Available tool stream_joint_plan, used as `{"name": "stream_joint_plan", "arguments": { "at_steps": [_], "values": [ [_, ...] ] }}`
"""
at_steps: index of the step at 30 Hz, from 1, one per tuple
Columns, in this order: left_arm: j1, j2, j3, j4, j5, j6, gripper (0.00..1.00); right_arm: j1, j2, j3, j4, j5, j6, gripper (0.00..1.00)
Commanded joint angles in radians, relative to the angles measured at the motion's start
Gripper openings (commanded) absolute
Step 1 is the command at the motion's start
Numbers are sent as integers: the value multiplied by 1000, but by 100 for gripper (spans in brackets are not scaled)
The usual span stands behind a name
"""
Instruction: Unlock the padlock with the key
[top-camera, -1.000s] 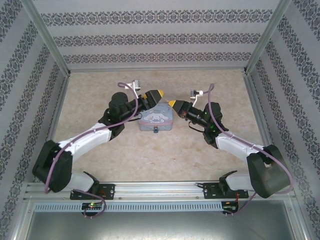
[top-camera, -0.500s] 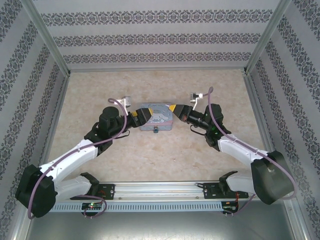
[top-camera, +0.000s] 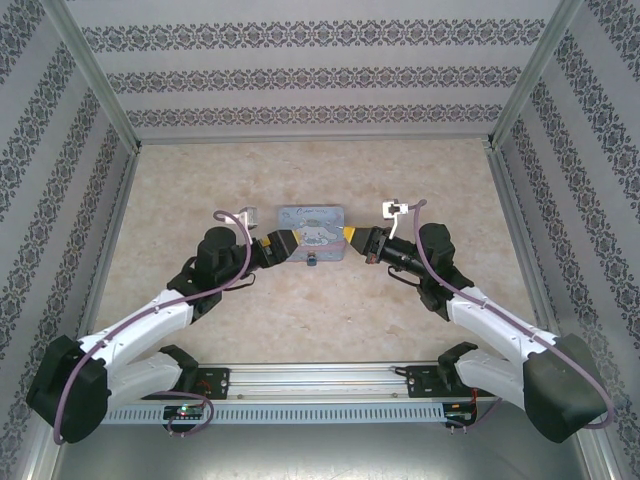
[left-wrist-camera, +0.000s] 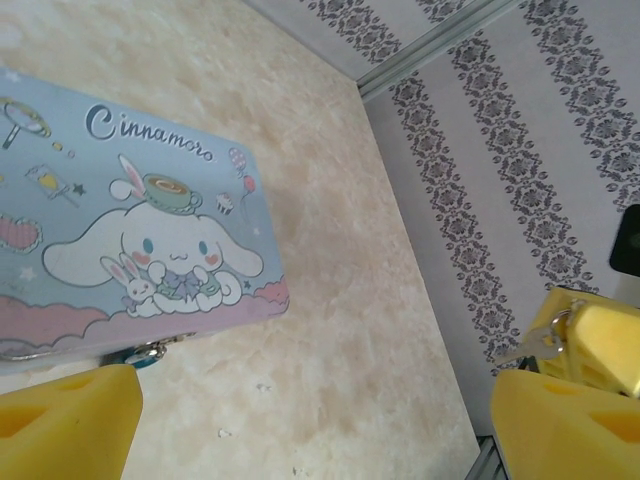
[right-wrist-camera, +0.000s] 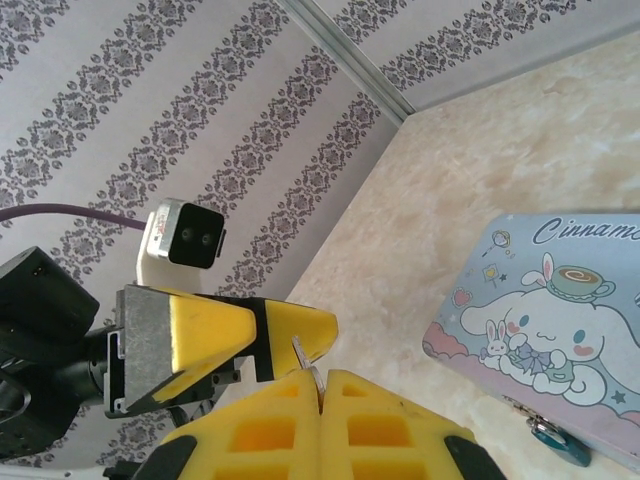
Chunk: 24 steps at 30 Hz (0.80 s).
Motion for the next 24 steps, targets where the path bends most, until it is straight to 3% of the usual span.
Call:
{"name": "stream_joint_plan", "arguments": {
  "at_steps": [1,5,12,19,24],
  "values": [
    [6,28,-7,89,-8,-35,90,-2,-9,-15,12,-3,-39,0],
    [6,90,20,146,19,-132,90,0,1,-12,7,-10,-41,0],
    [0,194,129,132,1,-474,87,26,-8,56,-194,105,-218,0],
    [-44,261,253,-43,-54,-736,69,109,2,145,-341,326,-452,0],
    [-79,313,327,-83,-70,-812,55,192,37,199,-357,458,-593,0]
  ]
}}
